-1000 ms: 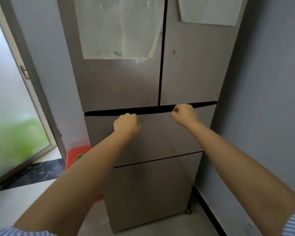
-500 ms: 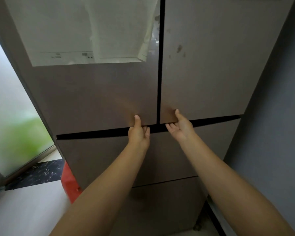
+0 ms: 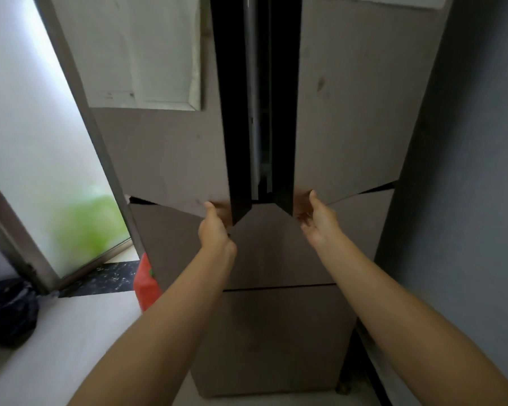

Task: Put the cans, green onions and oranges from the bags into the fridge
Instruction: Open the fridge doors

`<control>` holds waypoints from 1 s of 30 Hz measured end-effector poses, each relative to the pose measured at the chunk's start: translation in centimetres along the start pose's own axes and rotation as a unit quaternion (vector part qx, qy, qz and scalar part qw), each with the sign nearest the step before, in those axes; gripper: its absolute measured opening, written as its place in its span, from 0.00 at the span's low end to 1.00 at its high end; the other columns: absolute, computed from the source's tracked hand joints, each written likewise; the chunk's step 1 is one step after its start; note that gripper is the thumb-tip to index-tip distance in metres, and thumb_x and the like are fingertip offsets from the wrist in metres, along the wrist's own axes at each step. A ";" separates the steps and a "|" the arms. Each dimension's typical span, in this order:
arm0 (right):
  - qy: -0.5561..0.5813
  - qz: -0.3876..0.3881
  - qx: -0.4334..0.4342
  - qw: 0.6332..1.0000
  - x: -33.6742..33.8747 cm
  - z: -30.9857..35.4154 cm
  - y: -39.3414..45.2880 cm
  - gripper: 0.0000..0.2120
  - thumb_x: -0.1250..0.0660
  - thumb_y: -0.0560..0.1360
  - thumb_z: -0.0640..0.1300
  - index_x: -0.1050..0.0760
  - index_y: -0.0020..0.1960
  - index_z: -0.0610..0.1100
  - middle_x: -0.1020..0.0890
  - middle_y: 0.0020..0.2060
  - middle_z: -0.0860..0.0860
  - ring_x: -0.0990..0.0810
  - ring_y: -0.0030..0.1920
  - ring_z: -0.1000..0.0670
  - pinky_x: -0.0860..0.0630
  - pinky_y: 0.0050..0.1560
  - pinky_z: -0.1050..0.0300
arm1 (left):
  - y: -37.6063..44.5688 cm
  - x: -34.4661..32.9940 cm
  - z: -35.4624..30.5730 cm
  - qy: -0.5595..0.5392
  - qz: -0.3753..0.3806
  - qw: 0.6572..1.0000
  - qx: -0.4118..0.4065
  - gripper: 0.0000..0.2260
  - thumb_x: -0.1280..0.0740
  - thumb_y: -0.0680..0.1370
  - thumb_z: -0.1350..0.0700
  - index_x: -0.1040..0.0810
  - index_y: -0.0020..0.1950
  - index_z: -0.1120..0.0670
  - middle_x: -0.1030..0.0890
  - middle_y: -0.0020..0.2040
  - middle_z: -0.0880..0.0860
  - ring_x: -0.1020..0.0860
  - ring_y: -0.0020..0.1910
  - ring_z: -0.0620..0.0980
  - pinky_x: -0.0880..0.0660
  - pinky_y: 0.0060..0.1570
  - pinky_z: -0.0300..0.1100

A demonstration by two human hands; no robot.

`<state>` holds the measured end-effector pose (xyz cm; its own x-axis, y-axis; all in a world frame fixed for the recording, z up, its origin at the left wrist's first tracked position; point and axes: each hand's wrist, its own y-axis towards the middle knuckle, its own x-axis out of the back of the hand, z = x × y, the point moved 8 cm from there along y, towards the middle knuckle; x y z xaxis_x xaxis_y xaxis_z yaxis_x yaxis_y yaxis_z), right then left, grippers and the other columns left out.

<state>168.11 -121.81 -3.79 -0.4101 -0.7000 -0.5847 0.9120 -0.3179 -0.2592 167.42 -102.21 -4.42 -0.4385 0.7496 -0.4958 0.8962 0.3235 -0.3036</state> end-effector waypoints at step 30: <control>-0.679 0.448 0.340 0.472 -9.9 -23.1 -55.2 0.16 0.41 0.75 0.41 0.25 0.60 0.38 0.24 0.60 0.39 0.27 0.61 0.39 0.29 0.59 0.50 | -40.0 46.0 -14.4 0.842 -0.202 0.469 -0.176 0.13 0.41 0.77 0.62 0.26 0.61 0.58 0.25 0.61 0.57 0.30 0.62 0.57 0.30 0.55 0.47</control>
<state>121.96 -82.60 -1.47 0.0929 -0.3667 0.9257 0.6999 0.6853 0.2012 112.37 -72.32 -3.37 -0.1676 -0.1159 0.9790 0.8482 0.4892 0.2031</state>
